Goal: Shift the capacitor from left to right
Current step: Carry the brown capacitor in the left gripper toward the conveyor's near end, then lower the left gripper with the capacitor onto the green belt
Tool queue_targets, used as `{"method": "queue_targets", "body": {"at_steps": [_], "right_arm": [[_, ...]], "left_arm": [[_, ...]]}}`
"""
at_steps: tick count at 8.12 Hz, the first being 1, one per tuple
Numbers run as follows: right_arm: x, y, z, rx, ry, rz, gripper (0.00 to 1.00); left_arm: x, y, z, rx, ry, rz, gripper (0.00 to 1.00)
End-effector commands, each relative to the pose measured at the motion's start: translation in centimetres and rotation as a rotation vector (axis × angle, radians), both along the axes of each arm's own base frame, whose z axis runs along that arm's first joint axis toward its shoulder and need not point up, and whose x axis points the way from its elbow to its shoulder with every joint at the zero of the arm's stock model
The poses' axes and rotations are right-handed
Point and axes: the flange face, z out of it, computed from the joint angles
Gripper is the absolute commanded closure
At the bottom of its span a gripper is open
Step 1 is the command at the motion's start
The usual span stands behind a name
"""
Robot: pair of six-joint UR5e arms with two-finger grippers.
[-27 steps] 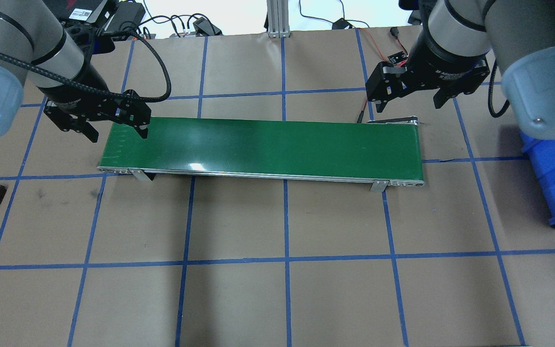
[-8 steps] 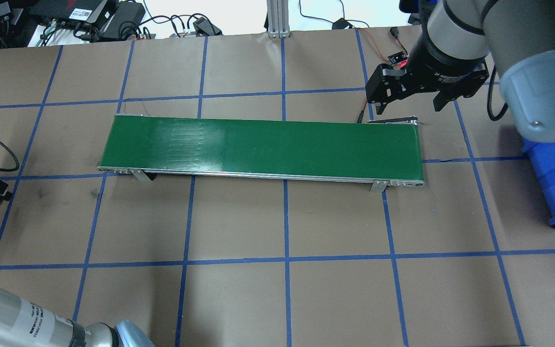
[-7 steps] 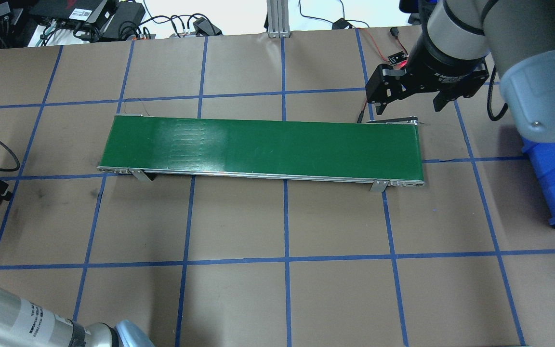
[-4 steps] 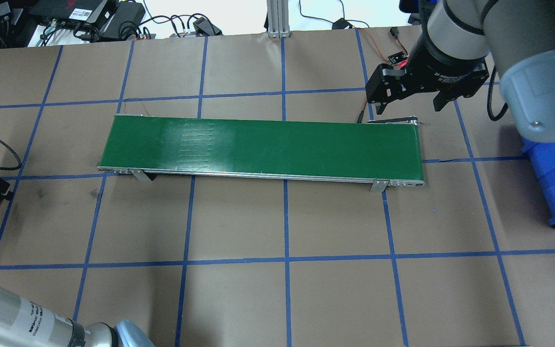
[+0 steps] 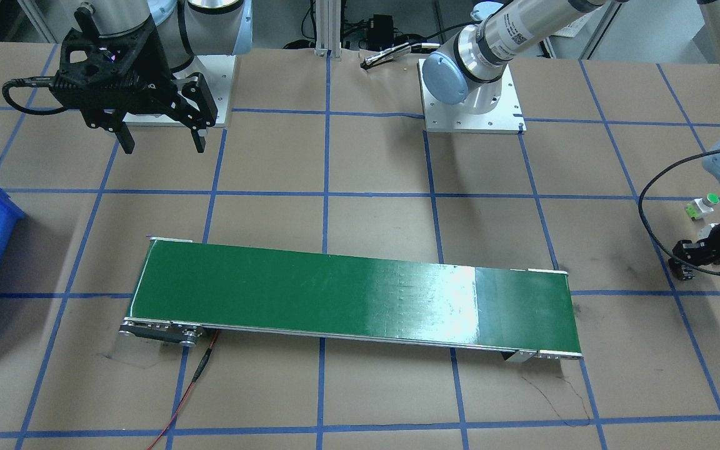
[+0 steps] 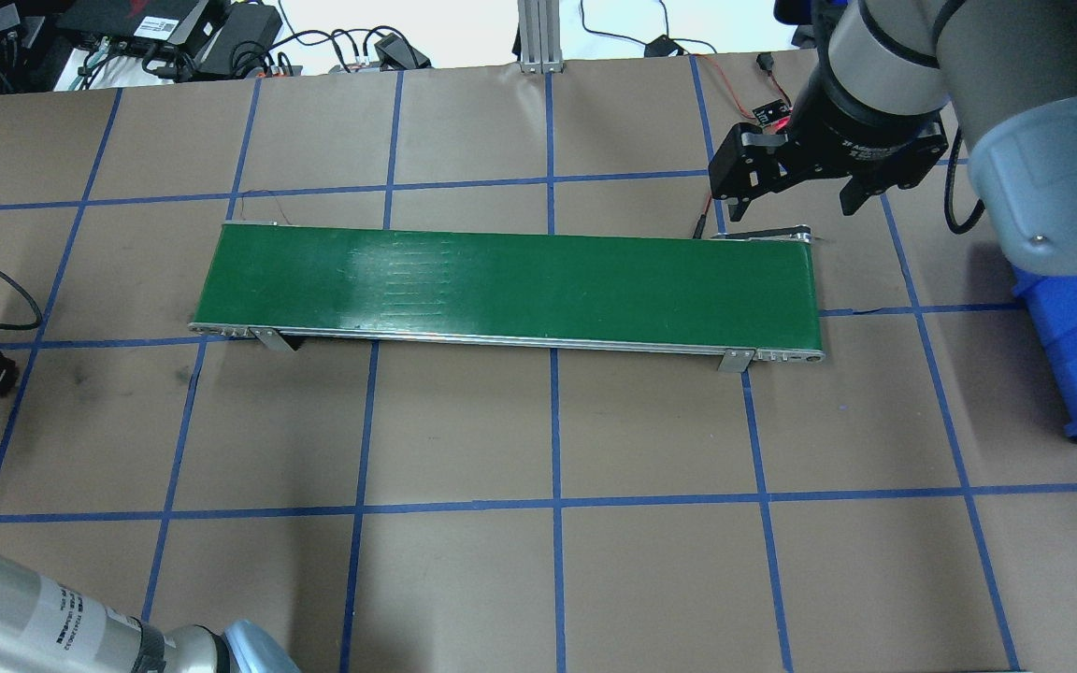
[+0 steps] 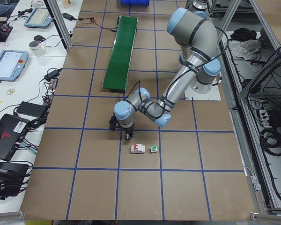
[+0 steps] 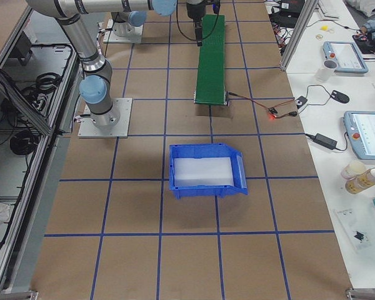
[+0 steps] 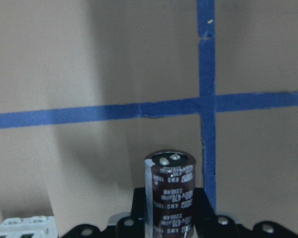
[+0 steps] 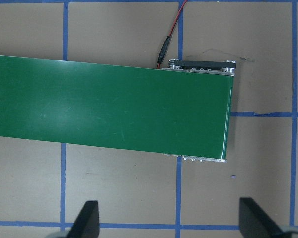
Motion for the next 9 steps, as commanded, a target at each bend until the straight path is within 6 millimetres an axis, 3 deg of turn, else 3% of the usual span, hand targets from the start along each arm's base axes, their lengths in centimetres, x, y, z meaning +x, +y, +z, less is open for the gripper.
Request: {"method": "queue_targets", "body": {"at_steps": [1, 2, 3, 5, 7, 8, 9], "right_arm": [[0.0, 0.0, 0.0, -0.001, 0.001, 0.0, 0.0], [0.0, 0.0, 0.0, -0.001, 0.001, 0.0, 0.0], [0.0, 0.0, 0.0, -0.002, 0.001, 0.0, 0.0], [0.0, 0.0, 0.0, -0.001, 0.001, 0.0, 0.0], [0.0, 0.0, 0.0, -0.002, 0.0, 0.001, 0.0], [0.0, 0.0, 0.0, -0.002, 0.001, 0.001, 0.0], [0.0, 0.0, 0.0, -0.002, 0.001, 0.001, 0.0]], "left_arm": [[-0.8, 0.3, 5.4, -0.045, -0.055, -0.011, 1.0], [-2.5, 0.3, 9.2, -0.07, -0.077, -0.02, 1.0], [-5.7, -1.0, 11.9, -0.101, -0.1, -0.019, 1.0], [-16.4, -5.0, 16.4, -0.161, -0.144, -0.143, 1.0], [-26.4, -7.0, 18.5, -0.21, -0.143, -0.223, 1.0], [-31.1, -7.7, 18.5, -0.219, -0.135, -0.223, 1.0], [-34.6, -8.1, 18.1, -0.23, -0.112, -0.202, 1.0]]}}
